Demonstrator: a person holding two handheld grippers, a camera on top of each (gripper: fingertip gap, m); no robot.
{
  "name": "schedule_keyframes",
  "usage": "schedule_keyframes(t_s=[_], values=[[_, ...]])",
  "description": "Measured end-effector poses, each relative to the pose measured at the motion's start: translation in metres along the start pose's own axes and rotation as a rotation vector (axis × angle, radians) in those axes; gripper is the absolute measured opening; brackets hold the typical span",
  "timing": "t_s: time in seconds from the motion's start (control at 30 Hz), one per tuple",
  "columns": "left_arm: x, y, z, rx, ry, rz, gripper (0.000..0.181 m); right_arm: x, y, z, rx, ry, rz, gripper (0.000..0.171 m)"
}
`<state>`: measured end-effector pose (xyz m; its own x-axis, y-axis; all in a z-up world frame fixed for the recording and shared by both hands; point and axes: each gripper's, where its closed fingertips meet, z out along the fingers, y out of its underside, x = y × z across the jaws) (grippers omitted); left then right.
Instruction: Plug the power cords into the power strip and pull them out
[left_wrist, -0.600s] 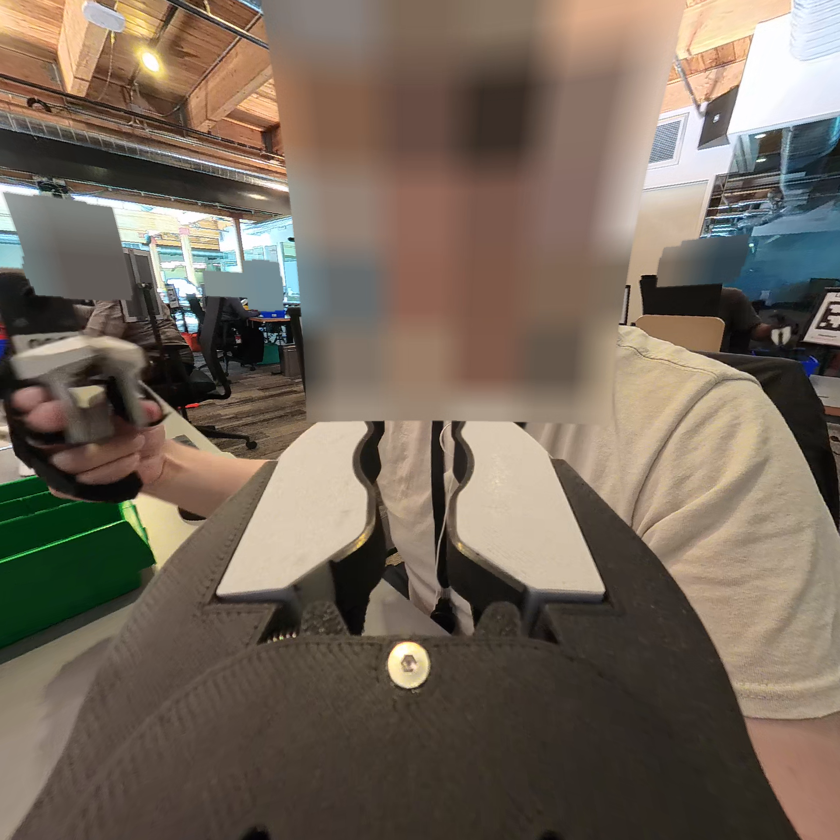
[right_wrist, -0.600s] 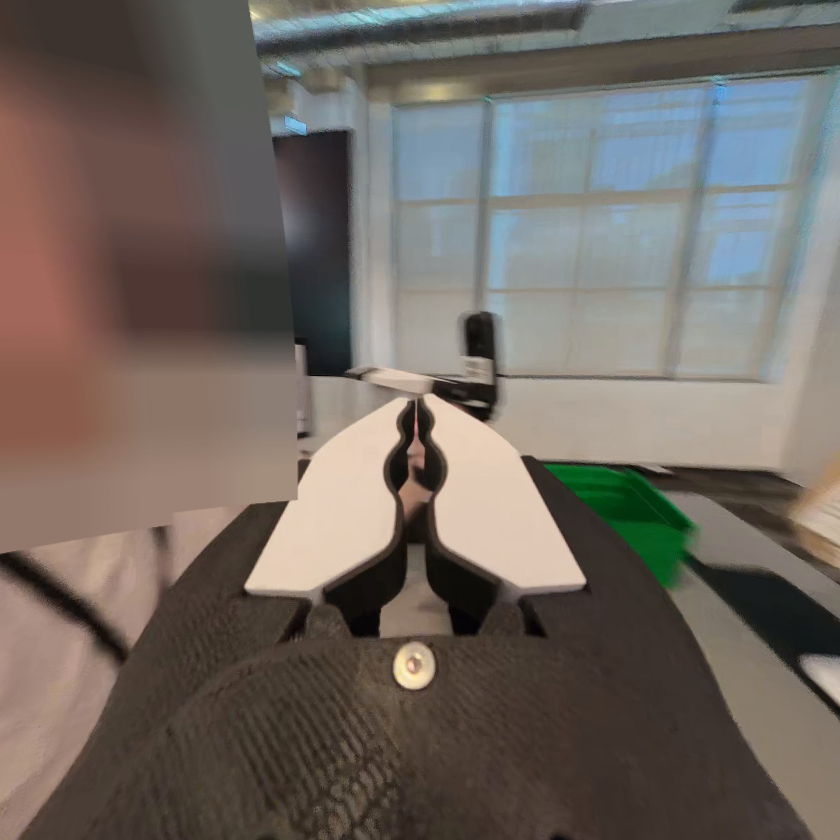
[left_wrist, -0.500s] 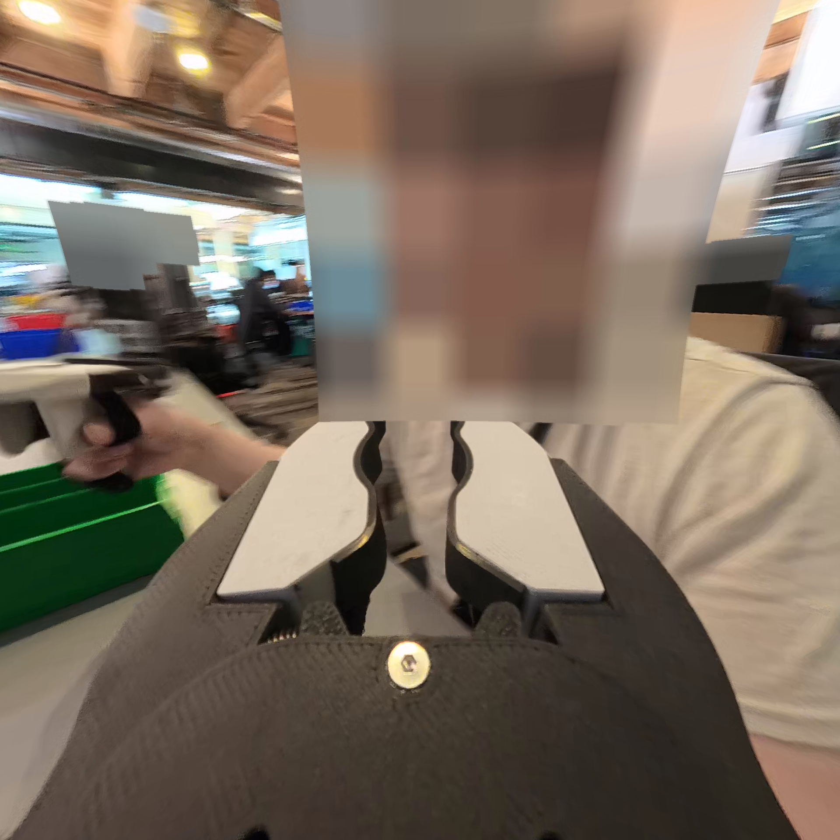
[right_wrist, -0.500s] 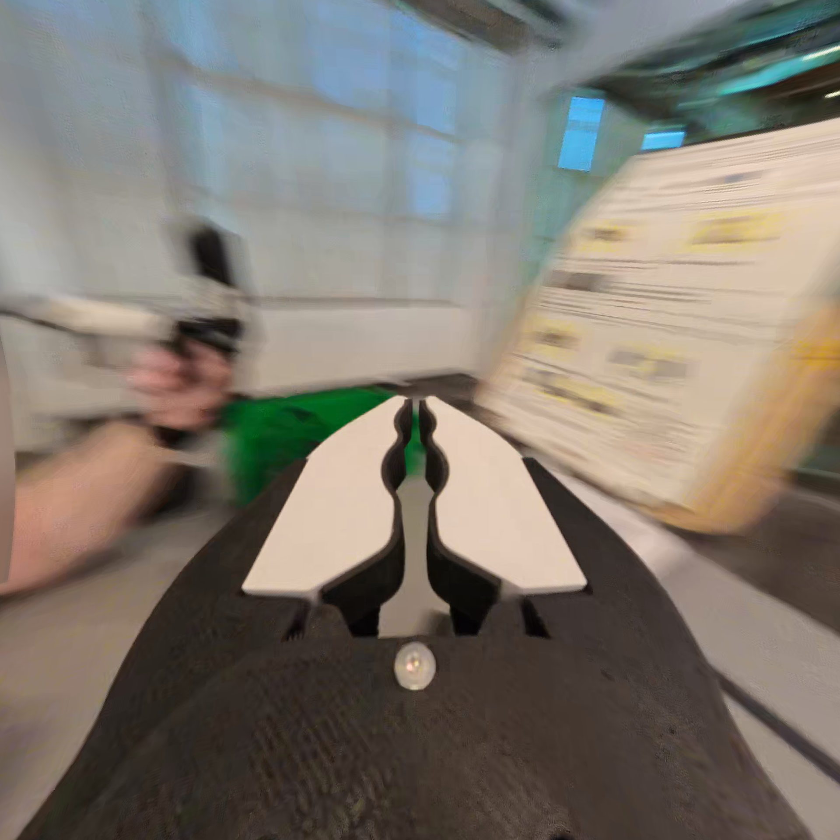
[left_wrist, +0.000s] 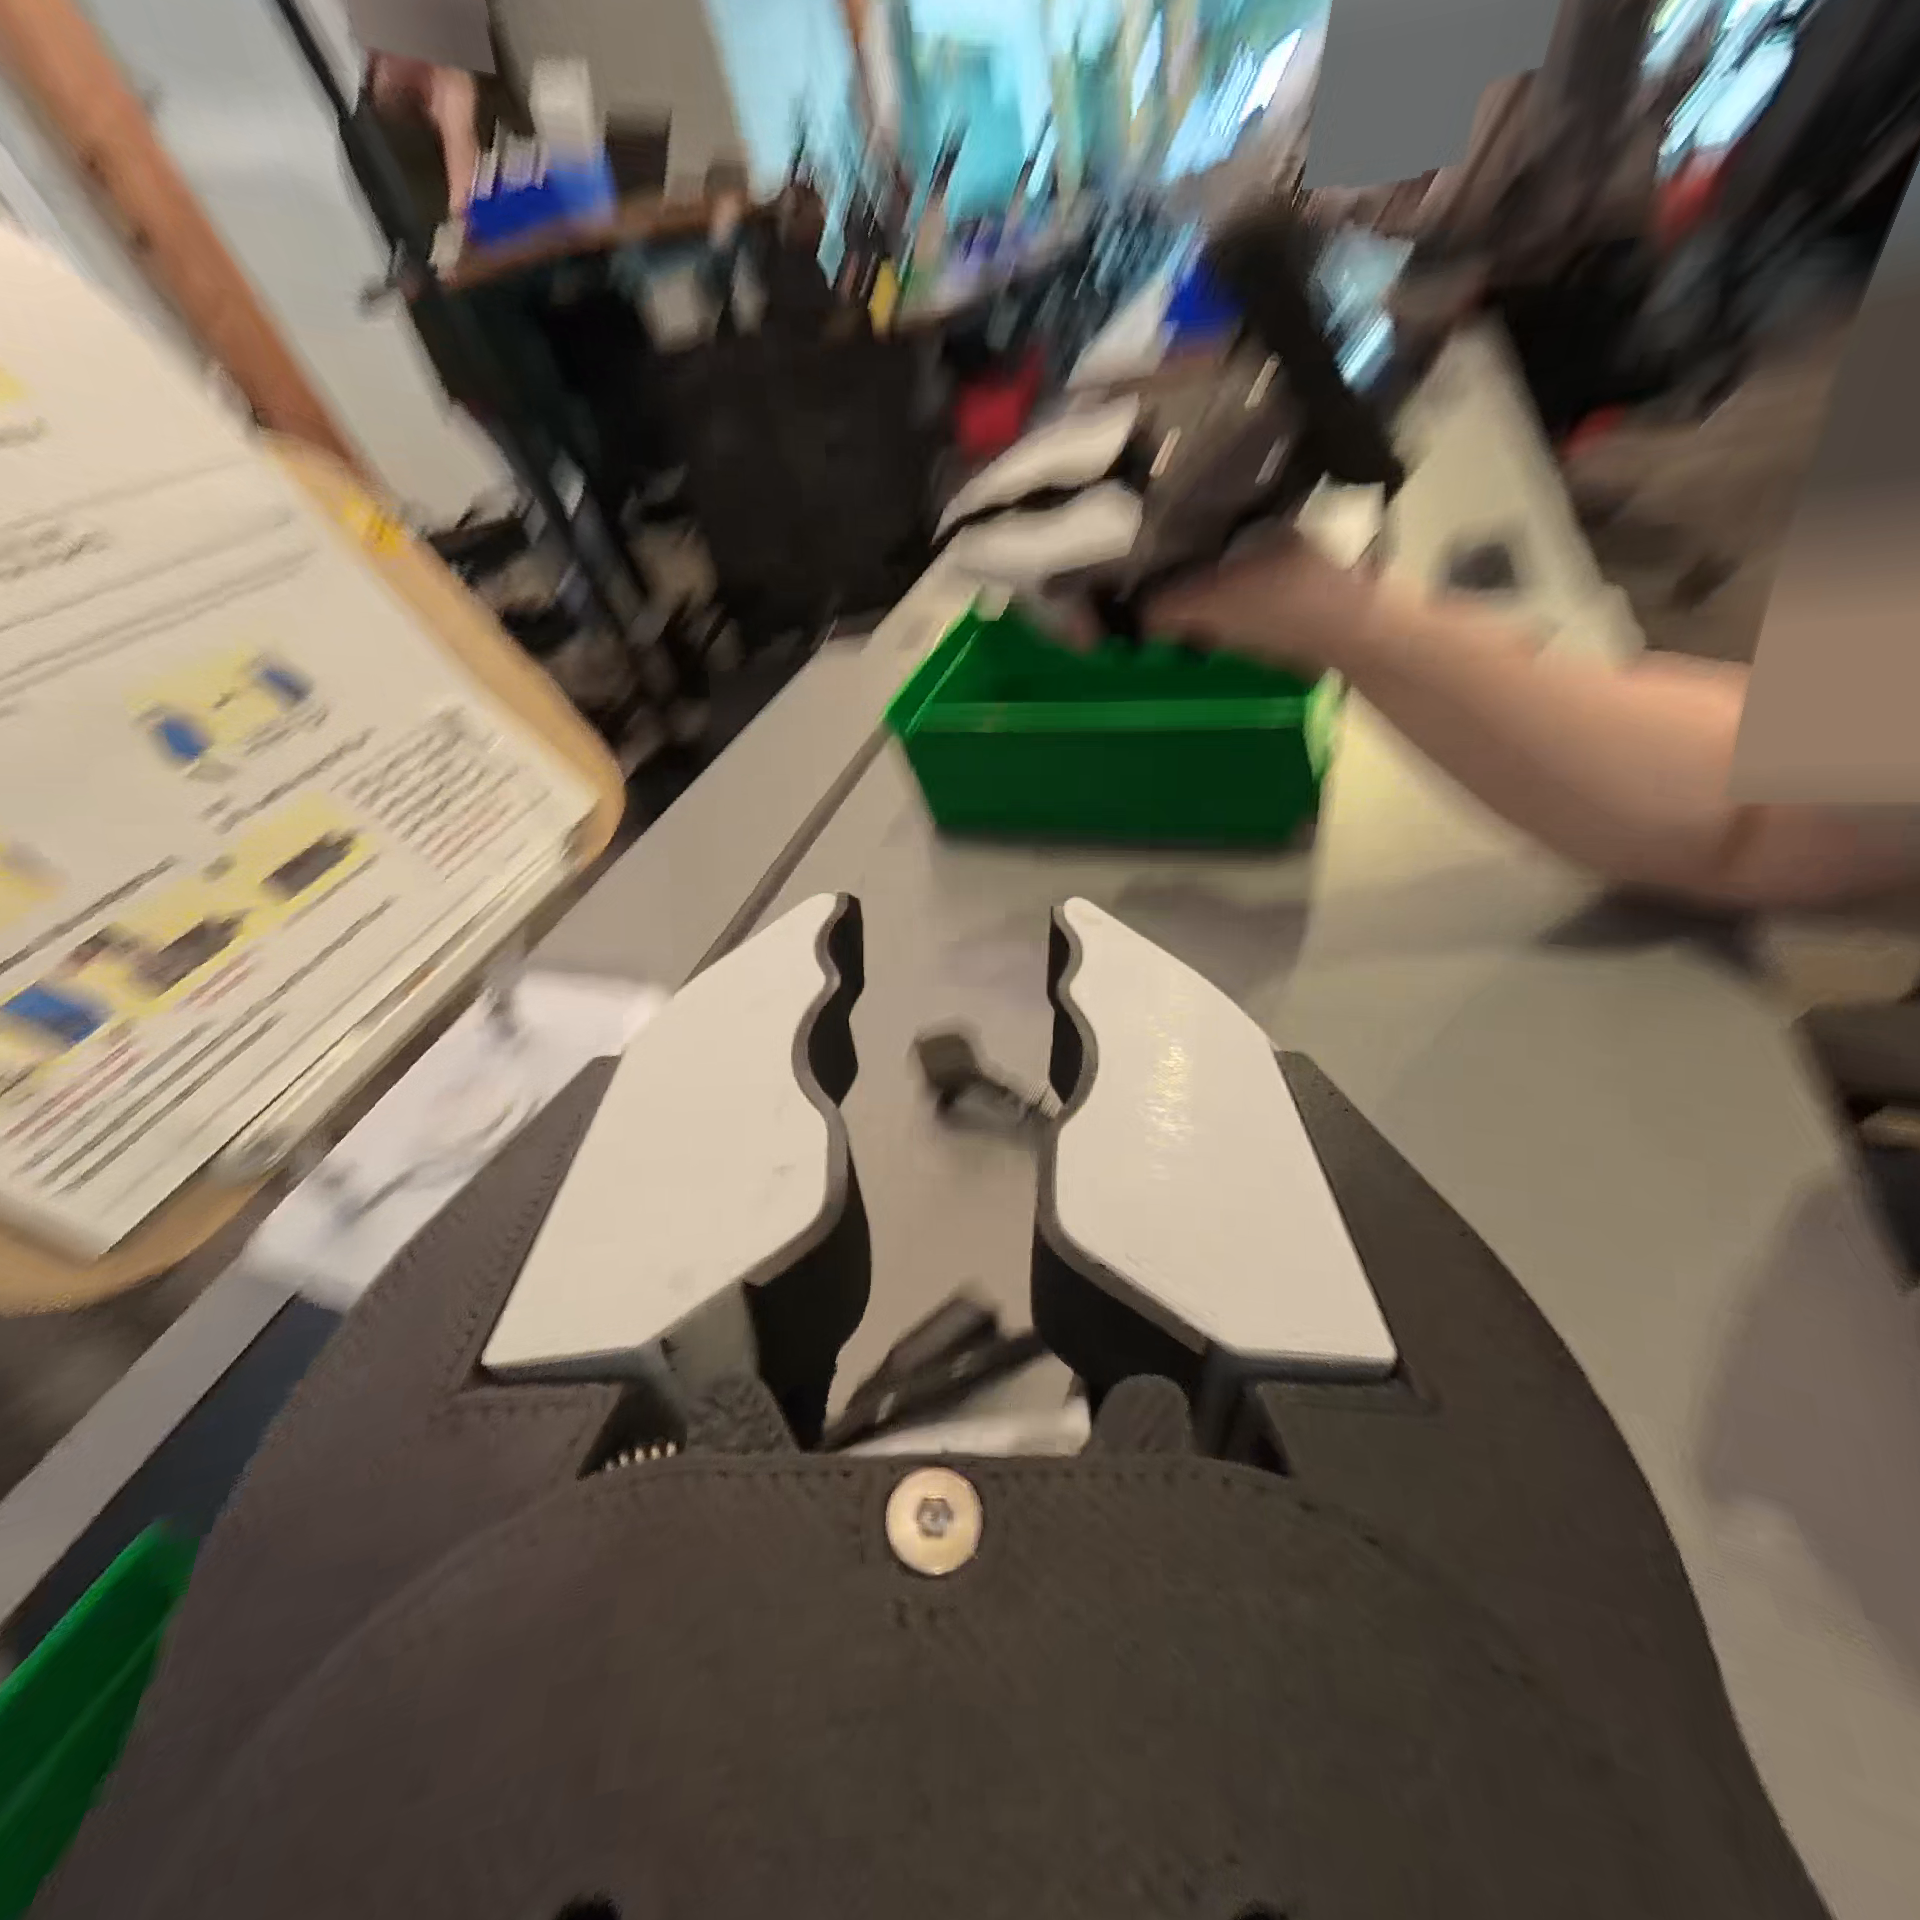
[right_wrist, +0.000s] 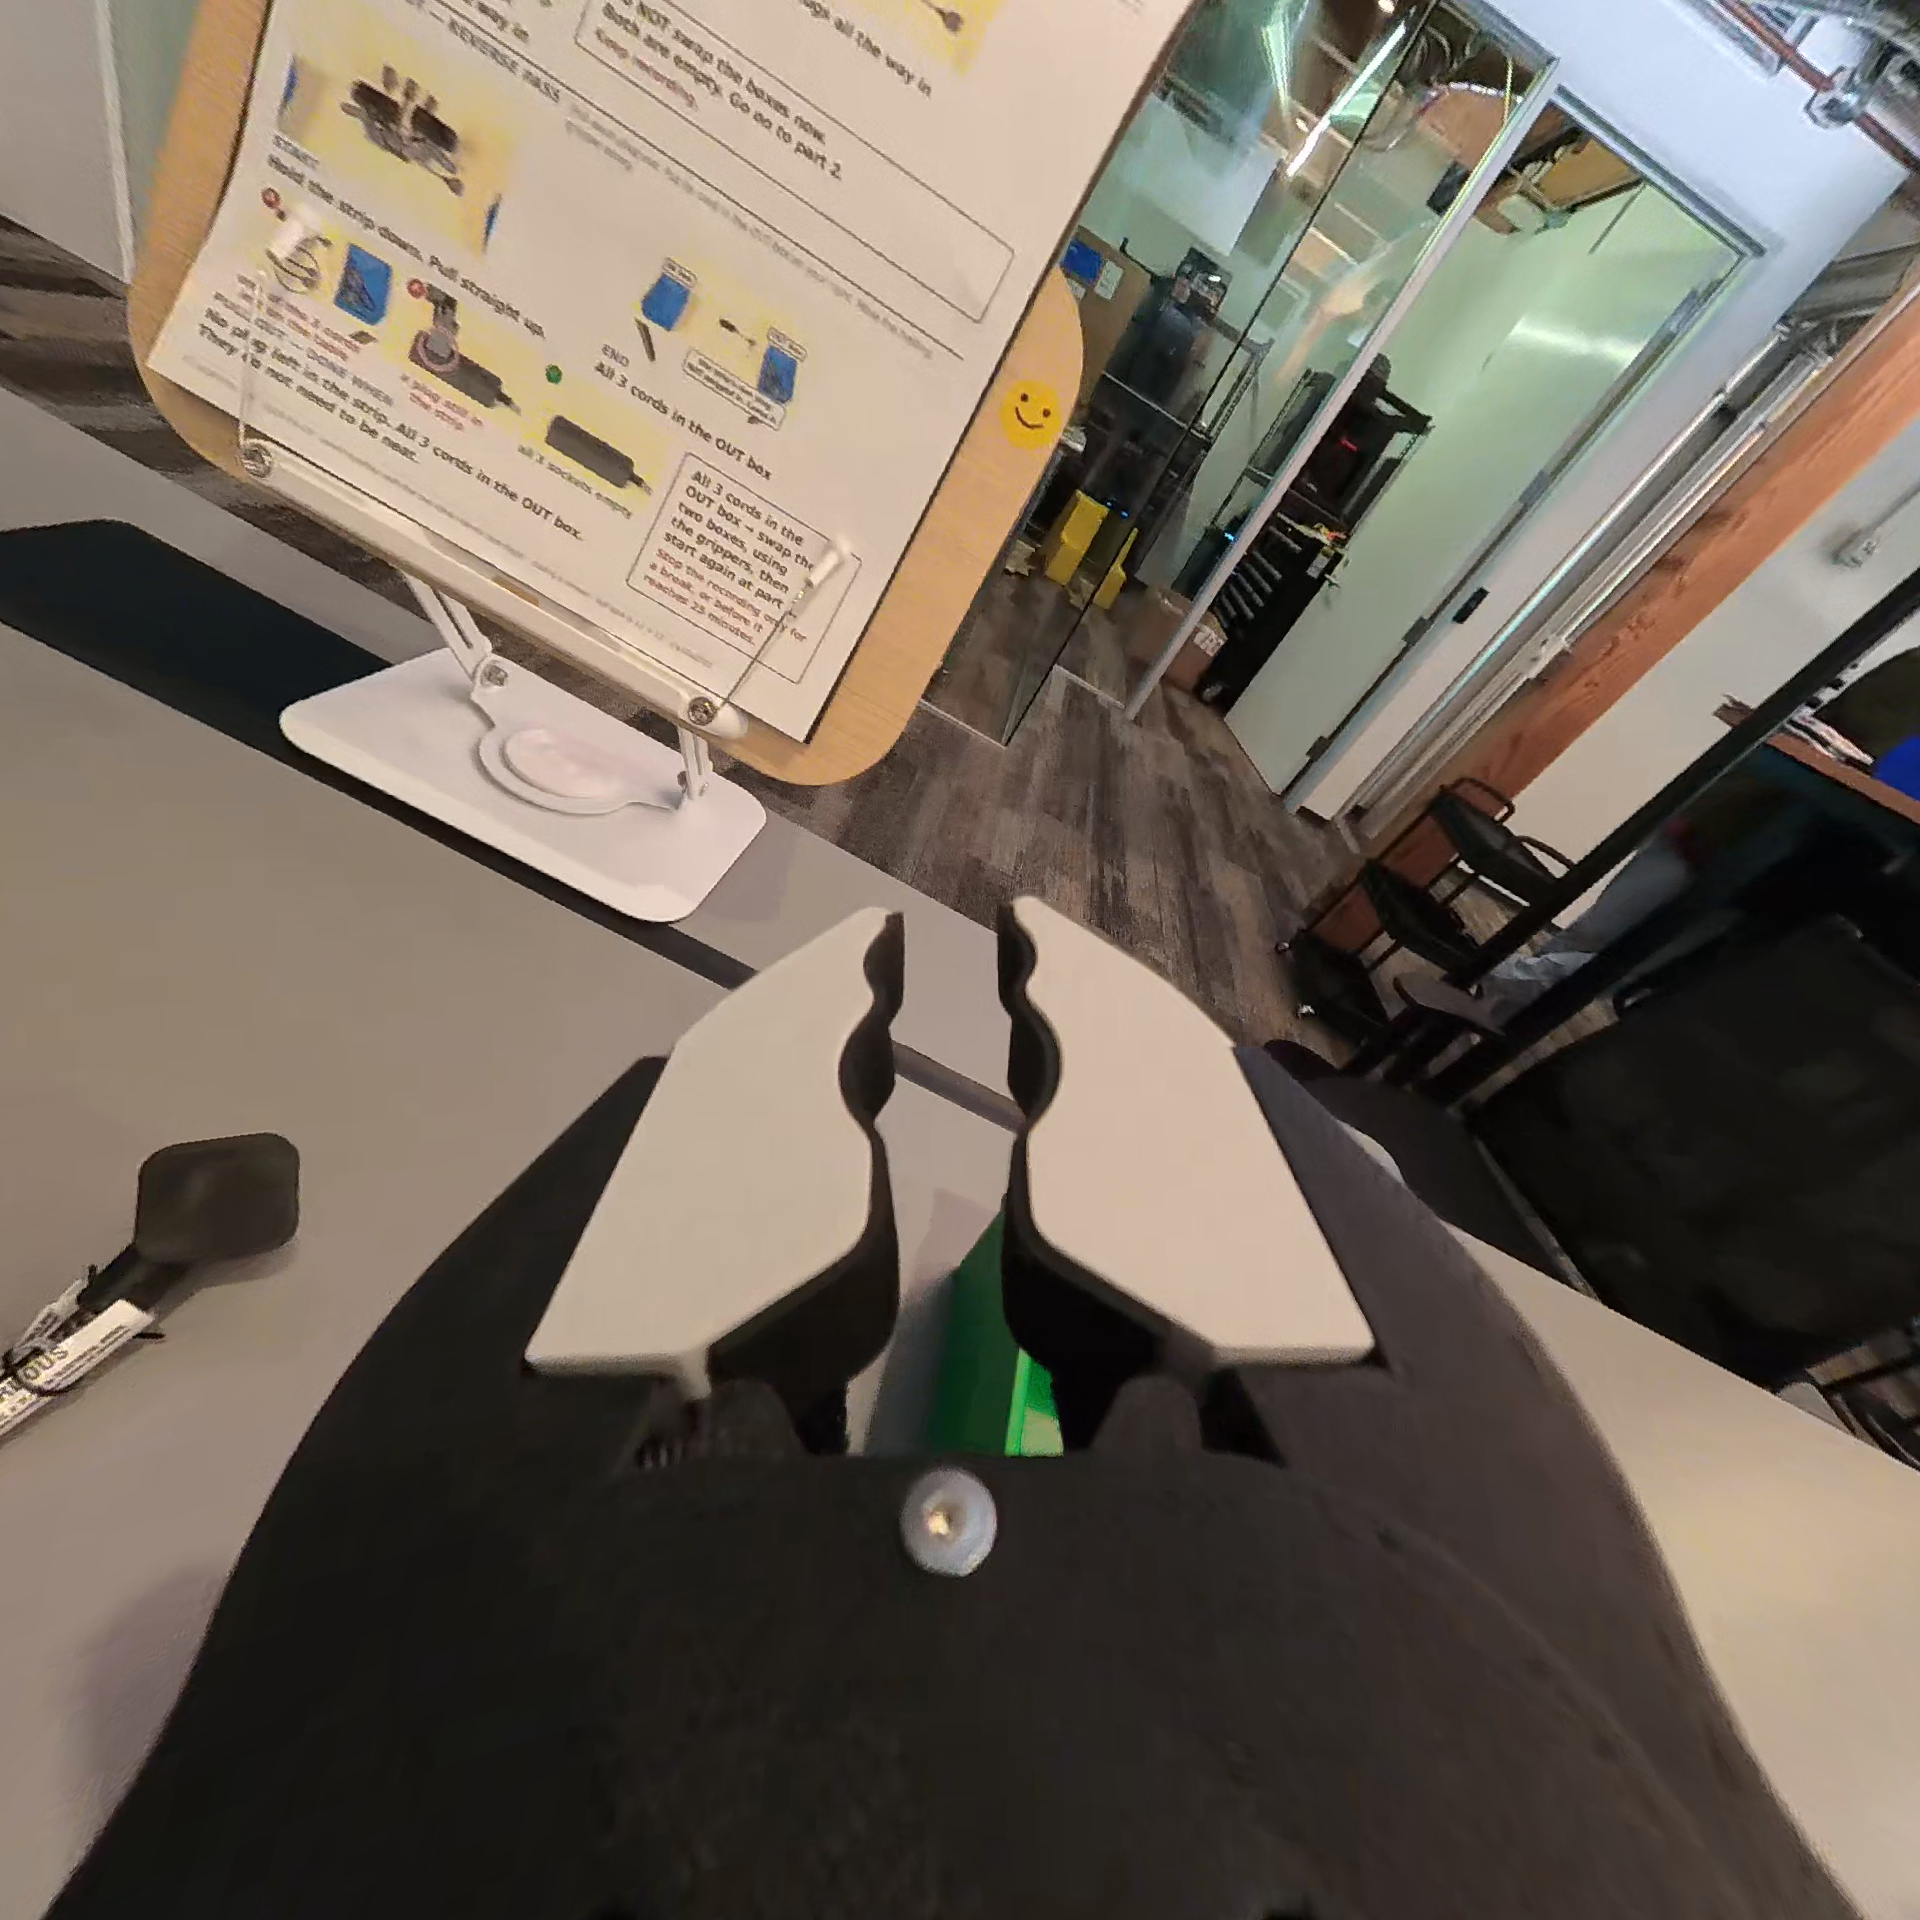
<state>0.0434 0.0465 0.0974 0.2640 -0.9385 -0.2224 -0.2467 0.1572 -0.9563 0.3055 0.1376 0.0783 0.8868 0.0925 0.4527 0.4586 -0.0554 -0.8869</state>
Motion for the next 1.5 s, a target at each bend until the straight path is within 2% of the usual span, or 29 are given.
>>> schedule_keyframes(t_s=[0.13, 0.23, 0.3, 0.37, 0.47, 0.6, 0.67, 0.73, 0.77, 0.87, 0.93, 1.03, 1.17, 1.27, 1.3, 1.4, 1.5], values=[[-0.005, 0.027, -0.007, -0.202, -0.118, 0.058, 0.037, 0.004, 0.002, 0.000, -0.009, 0.009, -0.010, 0.018], [0.001, 0.047, -0.014, -0.344, -0.138, 0.041, 0.037, 0.001, 0.002, 0.000, -0.009, -0.009, -0.013, 0.018], [0.009, 0.066, -0.019, -0.442, -0.134, -0.001, 0.037, -0.013, -0.001, 0.001, 0.002, -0.091, -0.010, 0.019], [0.018, 0.091, -0.025, -0.516, -0.135, -0.057, 0.037, -0.046, -0.009, -0.002, 0.053, -0.268, -0.023, 0.019], [0.031, 0.120, -0.019, -0.471, -0.164, -0.175, 0.037, -0.110, -0.023, -0.019, 0.144, -0.565, -0.051, 0.019], [0.030, 0.134, -0.012, -0.258, -0.337, -0.260, 0.034, -0.200, -0.032, -0.057, 0.224, -1.012, 0.066, 0.024], [0.024, 0.133, -0.017, -0.164, -0.442, -0.263, 0.031, -0.234, -0.031, -0.071, 0.249, -1.165, 0.146, 0.026], [0.021, 0.135, -0.024, -0.138, -0.526, -0.237, 0.028, -0.263, -0.024, -0.079, 0.276, -1.241, 0.195, 0.028], [0.019, 0.142, -0.026, -0.168, -0.565, -0.224, 0.033, -0.276, -0.015, -0.078, 0.262, -1.251, 0.195, 0.029], [0.015, 0.169, -0.029, -0.300, -0.634, -0.219, 0.065, -0.310, 0.013, -0.068, 0.162, -1.239, 0.157, 0.034], [0.018, 0.173, -0.019, -0.257, -0.585, -0.288, 0.068, -0.322, 0.018, -0.065, 0.131, -1.251, 0.196, 0.034], [0.018, 0.170, -0.005, -0.180, -0.482, -0.384, 0.062, -0.332, 0.023, -0.063, 0.079, -1.279, 0.204, 0.033], [0.006, 0.177, -0.001, -0.229, -0.447, -0.346, 0.053, -0.341, 0.036, -0.059, 0.019, -1.253, 0.127, 0.031], [0.011, 0.182, 0.012, -0.229, -0.344, -0.396, 0.047, -0.345, 0.038, -0.060, 0.025, -1.253, 0.127, 0.025], [0.015, 0.185, 0.016, -0.230, -0.304, -0.414, 0.038, -0.345, 0.038, -0.059, 0.023, -1.249, 0.138, 0.025], [0.014, 0.182, 0.019, -0.127, -0.273, -0.485, 0.031, -0.344, 0.037, -0.057, 0.008, -1.240, 0.183, 0.025], [0.017, 0.181, 0.019, -0.099, -0.224, -0.513, 0.028, -0.345, 0.037, -0.057, 0.024, -1.210, 0.152, 0.025]])
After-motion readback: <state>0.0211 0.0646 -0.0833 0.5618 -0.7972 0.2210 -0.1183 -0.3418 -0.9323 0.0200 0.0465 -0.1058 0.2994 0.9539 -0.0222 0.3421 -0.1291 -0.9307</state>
